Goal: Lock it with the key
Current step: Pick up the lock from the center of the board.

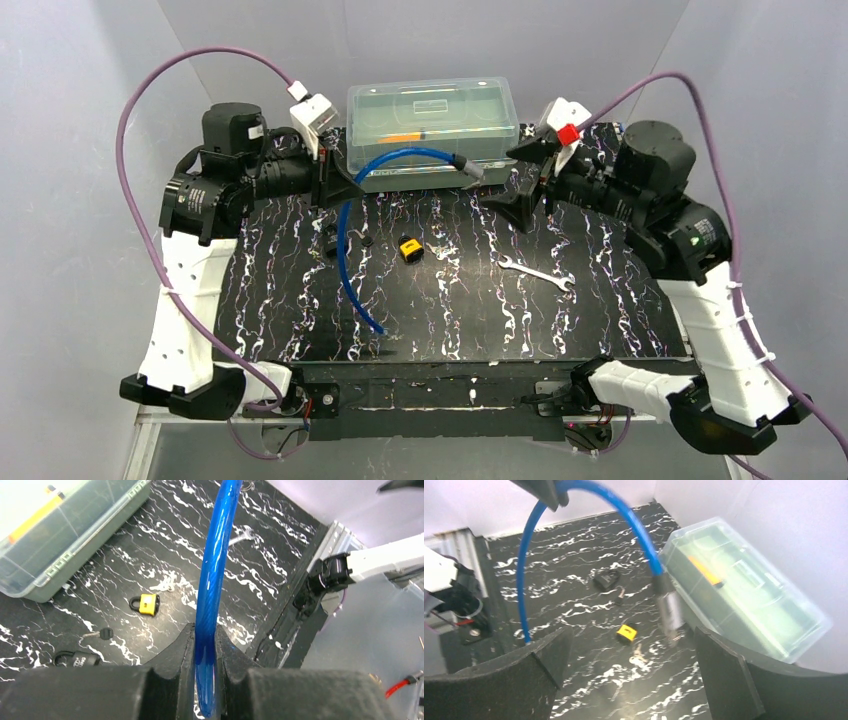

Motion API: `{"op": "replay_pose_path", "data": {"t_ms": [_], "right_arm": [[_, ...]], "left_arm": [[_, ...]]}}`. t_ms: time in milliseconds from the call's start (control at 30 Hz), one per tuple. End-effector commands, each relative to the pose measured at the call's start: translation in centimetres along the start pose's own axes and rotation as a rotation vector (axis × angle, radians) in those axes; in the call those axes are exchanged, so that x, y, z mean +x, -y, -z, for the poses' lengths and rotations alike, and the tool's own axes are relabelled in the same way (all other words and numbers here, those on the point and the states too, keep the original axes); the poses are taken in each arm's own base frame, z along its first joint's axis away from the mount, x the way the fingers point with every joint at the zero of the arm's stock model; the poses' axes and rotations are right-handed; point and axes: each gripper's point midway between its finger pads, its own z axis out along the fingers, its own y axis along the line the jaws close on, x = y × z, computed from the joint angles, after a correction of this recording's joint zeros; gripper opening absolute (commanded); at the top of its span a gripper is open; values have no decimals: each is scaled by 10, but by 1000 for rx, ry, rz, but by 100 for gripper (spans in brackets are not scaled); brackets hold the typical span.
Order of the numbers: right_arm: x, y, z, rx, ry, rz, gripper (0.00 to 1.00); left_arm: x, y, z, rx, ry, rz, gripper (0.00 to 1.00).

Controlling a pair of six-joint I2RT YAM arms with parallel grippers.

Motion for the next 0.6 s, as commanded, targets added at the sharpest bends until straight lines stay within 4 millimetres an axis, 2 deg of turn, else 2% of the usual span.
{"op": "replay_pose_path", "data": {"t_ms": [0,167,333,433,567], "right_arm": [[16,14,3,-11,-168,183,98],[21,36,-11,17,-247,250,96],[10,34,-26,17,-229,297,95],[12,27,-35,7,-253,308,97],[11,29,-41,82,-222,173,98]], "left_arm": [[12,15,3,46,-64,-29,0],[20,19,-4,68,-120,24,0],[20,23,-10,83,-147,80,0],[19,22,-12,81,-152,98,0],[20,18,-15,67,-162,122,0]]}}
